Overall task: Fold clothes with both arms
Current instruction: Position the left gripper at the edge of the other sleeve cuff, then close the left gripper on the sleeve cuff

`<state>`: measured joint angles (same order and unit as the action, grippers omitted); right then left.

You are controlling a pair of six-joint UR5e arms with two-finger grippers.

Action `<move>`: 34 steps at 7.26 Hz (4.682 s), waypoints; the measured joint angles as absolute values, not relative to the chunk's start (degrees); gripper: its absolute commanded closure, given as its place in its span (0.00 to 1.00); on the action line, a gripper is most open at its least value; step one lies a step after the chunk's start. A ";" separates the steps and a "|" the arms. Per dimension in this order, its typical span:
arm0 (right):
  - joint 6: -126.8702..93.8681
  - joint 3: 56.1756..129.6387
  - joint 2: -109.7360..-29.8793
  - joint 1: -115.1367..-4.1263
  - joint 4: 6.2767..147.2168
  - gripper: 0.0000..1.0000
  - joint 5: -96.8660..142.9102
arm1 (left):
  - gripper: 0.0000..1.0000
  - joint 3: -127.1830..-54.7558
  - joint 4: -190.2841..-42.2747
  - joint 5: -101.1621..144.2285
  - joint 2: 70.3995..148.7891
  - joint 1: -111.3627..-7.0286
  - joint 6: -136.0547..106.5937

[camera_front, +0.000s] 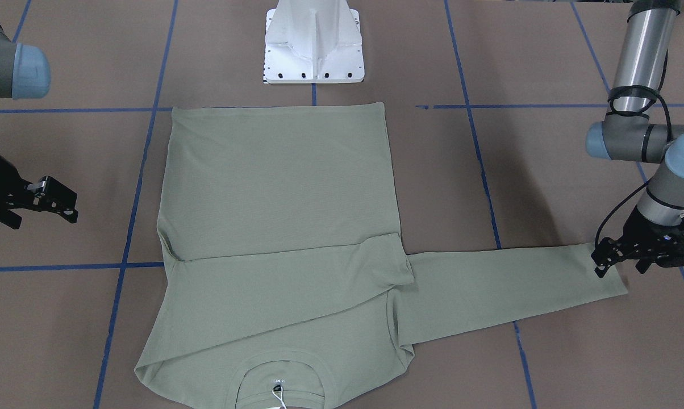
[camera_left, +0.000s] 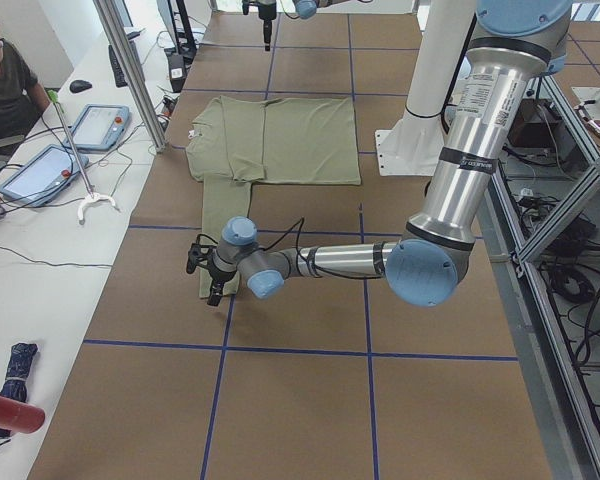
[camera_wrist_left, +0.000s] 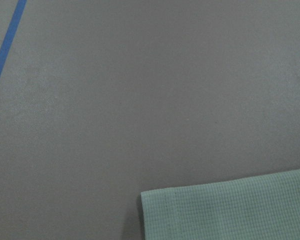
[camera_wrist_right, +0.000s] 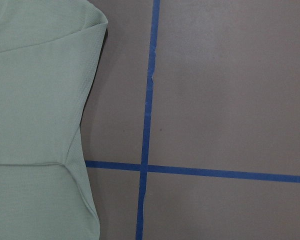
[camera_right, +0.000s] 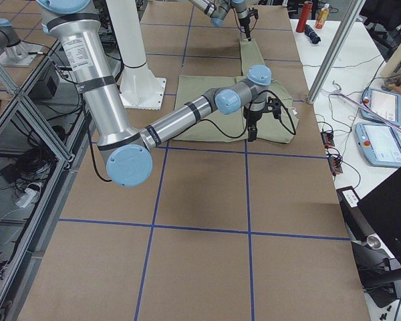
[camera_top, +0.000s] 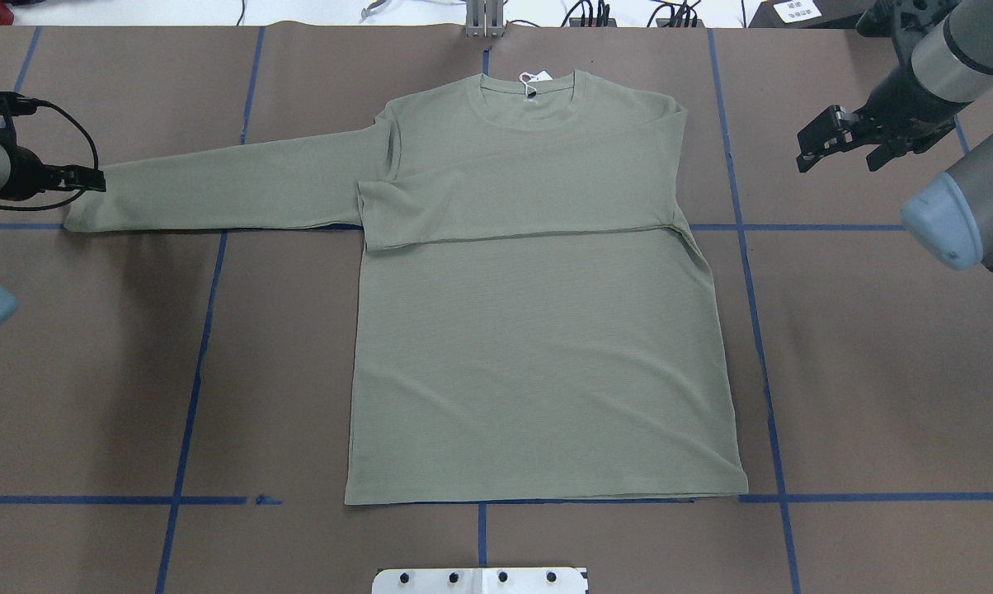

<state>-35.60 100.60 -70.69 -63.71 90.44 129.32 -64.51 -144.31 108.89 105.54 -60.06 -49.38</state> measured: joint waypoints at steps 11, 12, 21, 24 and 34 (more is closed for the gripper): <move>-35.68 100.63 -70.66 -64.44 90.44 0.00 130.81 | 0.07 -64.79 -144.39 109.28 105.19 -58.55 -51.48; -35.68 100.59 -70.62 -64.51 90.44 0.00 130.96 | 0.07 -64.77 -144.40 109.31 105.16 -58.54 -51.53; -35.93 100.59 -70.42 -64.60 90.44 0.00 131.05 | 0.10 -64.68 -144.32 109.39 104.80 -58.67 -51.18; -36.16 100.72 -70.45 -64.60 90.44 0.00 131.12 | 0.10 -64.95 -144.30 109.42 104.68 -58.71 -51.15; -36.21 100.72 -70.58 -64.60 90.44 0.00 131.04 | 0.10 -65.95 -143.66 111.65 103.97 -59.19 -51.66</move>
<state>-36.21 100.72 -70.58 -64.60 90.44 131.04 -65.95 -143.66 111.65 103.97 -59.19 -51.66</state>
